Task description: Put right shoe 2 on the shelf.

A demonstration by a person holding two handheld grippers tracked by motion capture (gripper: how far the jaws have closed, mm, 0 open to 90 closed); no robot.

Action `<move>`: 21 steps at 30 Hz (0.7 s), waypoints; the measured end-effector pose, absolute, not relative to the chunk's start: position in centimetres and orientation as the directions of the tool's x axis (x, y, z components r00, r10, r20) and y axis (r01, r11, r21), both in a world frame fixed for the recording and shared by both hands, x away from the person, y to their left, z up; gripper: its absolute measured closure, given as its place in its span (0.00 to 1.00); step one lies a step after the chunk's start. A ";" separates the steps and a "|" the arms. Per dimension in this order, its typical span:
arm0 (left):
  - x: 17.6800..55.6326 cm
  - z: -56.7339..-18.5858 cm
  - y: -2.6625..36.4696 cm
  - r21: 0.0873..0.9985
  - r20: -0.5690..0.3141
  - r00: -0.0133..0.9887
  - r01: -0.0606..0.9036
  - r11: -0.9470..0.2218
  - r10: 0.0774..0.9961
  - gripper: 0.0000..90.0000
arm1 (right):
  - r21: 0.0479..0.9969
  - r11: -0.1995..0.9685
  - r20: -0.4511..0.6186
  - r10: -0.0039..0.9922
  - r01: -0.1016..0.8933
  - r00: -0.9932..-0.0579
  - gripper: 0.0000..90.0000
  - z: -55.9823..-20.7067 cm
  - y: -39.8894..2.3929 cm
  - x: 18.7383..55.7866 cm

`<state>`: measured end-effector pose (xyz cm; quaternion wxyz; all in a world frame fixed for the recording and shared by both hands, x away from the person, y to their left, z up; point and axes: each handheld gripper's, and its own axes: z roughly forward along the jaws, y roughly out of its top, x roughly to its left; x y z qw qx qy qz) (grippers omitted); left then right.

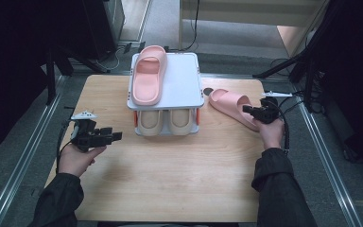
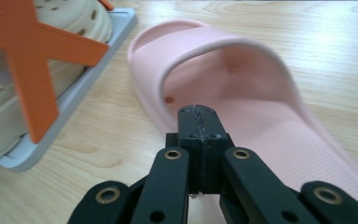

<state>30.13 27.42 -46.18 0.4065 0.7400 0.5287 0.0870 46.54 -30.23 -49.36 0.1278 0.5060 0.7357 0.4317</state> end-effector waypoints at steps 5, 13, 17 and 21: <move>29.5 -46.3 28.1 0.686 -0.305 0.402 0.722 -0.094 0.864 0.49 | 0.745 0.098 0.268 0.862 0.660 -0.430 1.00 -50.3 -30.5 47.5; 28.8 -46.6 28.7 0.671 -0.309 0.378 0.737 -0.082 0.872 0.48 | 0.697 0.158 0.243 0.865 0.699 -0.438 1.00 -51.1 -29.1 48.3; 28.9 -46.7 28.8 0.672 -0.318 0.376 0.737 -0.073 0.870 0.48 | 0.686 0.174 0.249 0.856 0.706 -0.453 1.00 -51.1 -28.4 48.0; 28.8 -46.7 28.6 0.673 -0.305 0.389 0.734 -0.092 0.869 0.48 | 0.683 0.179 0.266 0.842 0.708 -0.470 1.00 -51.1 -27.6 47.6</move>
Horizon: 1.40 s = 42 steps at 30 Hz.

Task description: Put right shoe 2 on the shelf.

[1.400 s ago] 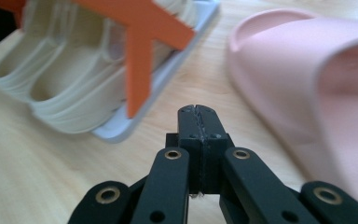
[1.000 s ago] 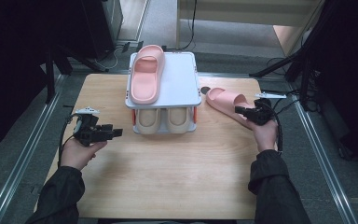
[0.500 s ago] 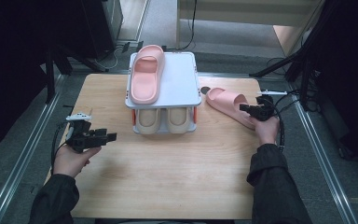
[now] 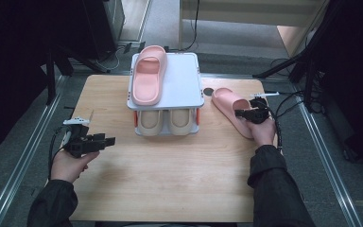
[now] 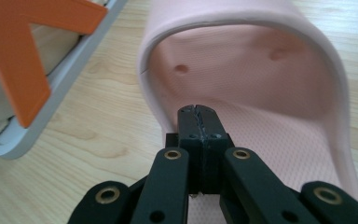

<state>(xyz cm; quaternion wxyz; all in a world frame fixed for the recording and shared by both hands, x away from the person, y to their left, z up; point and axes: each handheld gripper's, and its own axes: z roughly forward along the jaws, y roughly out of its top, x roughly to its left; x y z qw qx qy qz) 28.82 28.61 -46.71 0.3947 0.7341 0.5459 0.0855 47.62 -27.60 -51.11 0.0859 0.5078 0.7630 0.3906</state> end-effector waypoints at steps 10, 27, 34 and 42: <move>28.8 -46.8 27.9 0.688 -0.286 0.420 0.715 -0.121 0.861 0.48 | 0.679 0.165 0.304 0.824 0.716 -0.478 1.00 -51.1 -24.8 47.3; 28.8 -46.3 28.9 0.695 -0.315 0.403 0.714 -0.080 0.859 0.48 | 0.749 0.146 0.246 0.845 0.646 -0.476 0.86 -48.0 -25.7 46.0; 28.9 -46.5 29.2 0.689 -0.319 0.397 0.721 -0.077 0.860 0.48 | 0.784 0.059 0.253 0.878 0.617 -0.405 0.81 -47.2 -28.8 44.7; 29.2 -47.0 29.1 0.686 -0.337 0.407 0.723 -0.074 0.849 0.48 | 0.755 0.003 0.286 0.898 0.656 -0.333 0.73 -48.9 -30.4 45.2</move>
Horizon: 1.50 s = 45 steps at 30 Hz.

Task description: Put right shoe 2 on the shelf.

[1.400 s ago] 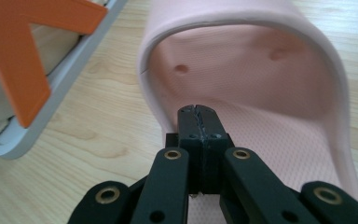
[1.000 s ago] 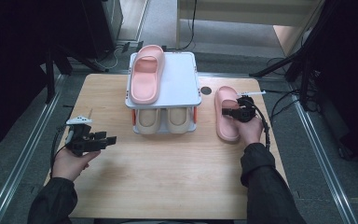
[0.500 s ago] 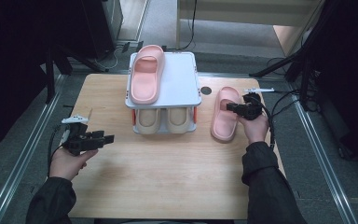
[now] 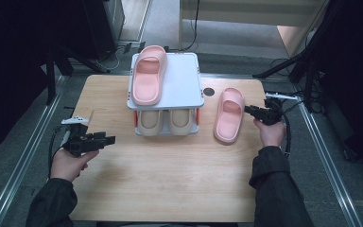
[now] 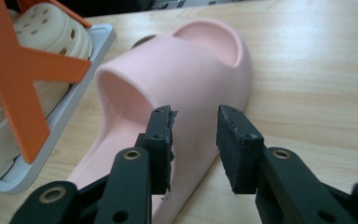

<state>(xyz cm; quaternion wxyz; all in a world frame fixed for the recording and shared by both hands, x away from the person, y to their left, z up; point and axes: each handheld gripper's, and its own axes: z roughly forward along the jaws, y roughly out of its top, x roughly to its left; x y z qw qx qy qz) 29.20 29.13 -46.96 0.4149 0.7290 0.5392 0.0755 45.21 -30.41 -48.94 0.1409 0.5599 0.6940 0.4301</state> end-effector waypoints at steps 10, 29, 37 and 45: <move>29.2 -47.1 28.9 0.702 -0.359 0.430 0.709 -0.064 0.829 0.49 | 0.716 0.024 0.263 0.916 0.697 -0.302 0.64 -50.5 -28.2 45.9; 27.7 -47.5 29.2 0.672 -0.329 0.389 0.737 -0.076 0.861 0.51 | 0.699 0.017 0.224 0.944 0.715 -0.242 0.72 -52.0 -27.7 47.9; 27.6 -47.6 29.6 0.667 -0.320 0.353 0.743 -0.056 0.879 0.50 | 0.693 -0.022 0.242 0.948 0.720 -0.204 0.85 -51.7 -28.0 48.1; 27.7 -47.6 29.3 0.663 -0.314 0.353 0.746 -0.063 0.882 0.50 | 0.666 -0.028 0.285 0.933 0.745 -0.220 0.93 -51.5 -27.9 47.9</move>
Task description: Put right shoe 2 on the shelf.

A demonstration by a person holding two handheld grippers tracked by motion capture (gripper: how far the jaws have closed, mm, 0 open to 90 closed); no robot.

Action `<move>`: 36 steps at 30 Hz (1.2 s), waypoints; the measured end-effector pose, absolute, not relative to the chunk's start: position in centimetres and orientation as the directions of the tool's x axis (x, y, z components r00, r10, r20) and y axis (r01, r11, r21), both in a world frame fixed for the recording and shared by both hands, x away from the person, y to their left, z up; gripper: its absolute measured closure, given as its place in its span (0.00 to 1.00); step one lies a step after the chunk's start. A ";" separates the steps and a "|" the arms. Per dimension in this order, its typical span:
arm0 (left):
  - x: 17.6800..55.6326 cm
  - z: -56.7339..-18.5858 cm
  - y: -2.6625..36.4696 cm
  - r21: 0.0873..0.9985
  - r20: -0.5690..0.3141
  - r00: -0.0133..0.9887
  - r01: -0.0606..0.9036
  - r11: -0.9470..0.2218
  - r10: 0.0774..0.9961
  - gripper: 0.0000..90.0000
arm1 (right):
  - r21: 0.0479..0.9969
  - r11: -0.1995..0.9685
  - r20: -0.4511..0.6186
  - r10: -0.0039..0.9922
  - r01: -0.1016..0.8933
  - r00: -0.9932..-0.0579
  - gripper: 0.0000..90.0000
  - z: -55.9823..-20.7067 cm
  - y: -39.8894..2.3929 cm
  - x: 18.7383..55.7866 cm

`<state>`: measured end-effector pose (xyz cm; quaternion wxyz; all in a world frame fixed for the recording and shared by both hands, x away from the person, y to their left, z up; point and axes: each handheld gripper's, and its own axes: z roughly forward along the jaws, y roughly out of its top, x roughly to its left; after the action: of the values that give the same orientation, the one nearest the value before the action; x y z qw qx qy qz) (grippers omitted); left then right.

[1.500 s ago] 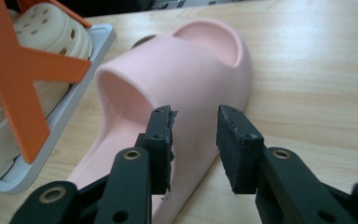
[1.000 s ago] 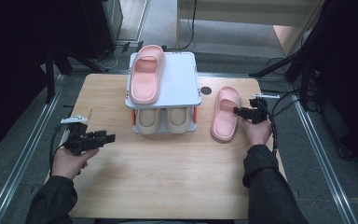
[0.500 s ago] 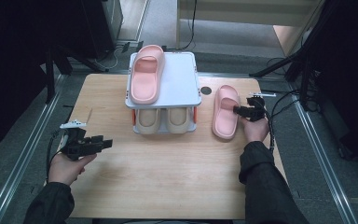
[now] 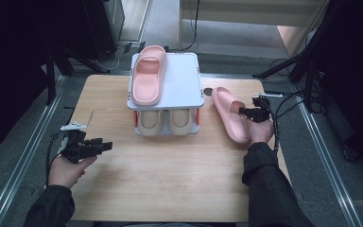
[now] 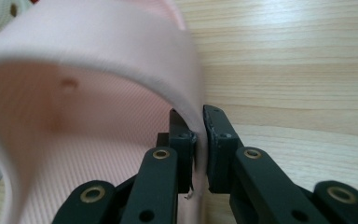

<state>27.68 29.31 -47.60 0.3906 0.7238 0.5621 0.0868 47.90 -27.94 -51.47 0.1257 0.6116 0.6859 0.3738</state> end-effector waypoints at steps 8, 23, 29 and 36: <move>27.6 -47.4 28.8 0.663 -0.313 0.369 0.744 -0.076 0.875 0.50 | 0.657 -0.003 0.290 0.924 0.754 -0.248 0.93 -51.1 -27.4 47.6; 28.2 -47.7 27.9 0.654 -0.337 0.401 0.750 -0.094 0.852 0.47 | 0.655 0.042 0.252 0.929 0.754 -0.271 0.93 -47.1 -26.4 49.2; 28.5 -47.9 27.9 0.644 -0.350 0.402 0.759 -0.094 0.846 0.47 | 0.654 0.036 0.271 0.922 0.755 -0.278 0.93 -44.6 -25.9 50.0; 28.7 -48.0 28.1 0.640 -0.364 0.404 0.763 -0.090 0.839 0.47 | 0.663 0.019 0.288 0.916 0.748 -0.278 0.93 -41.0 -25.2 50.5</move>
<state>28.72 28.06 -47.98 0.3990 0.7367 0.5439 0.0478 50.51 -25.21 -41.03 0.1115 0.5905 0.7049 0.3769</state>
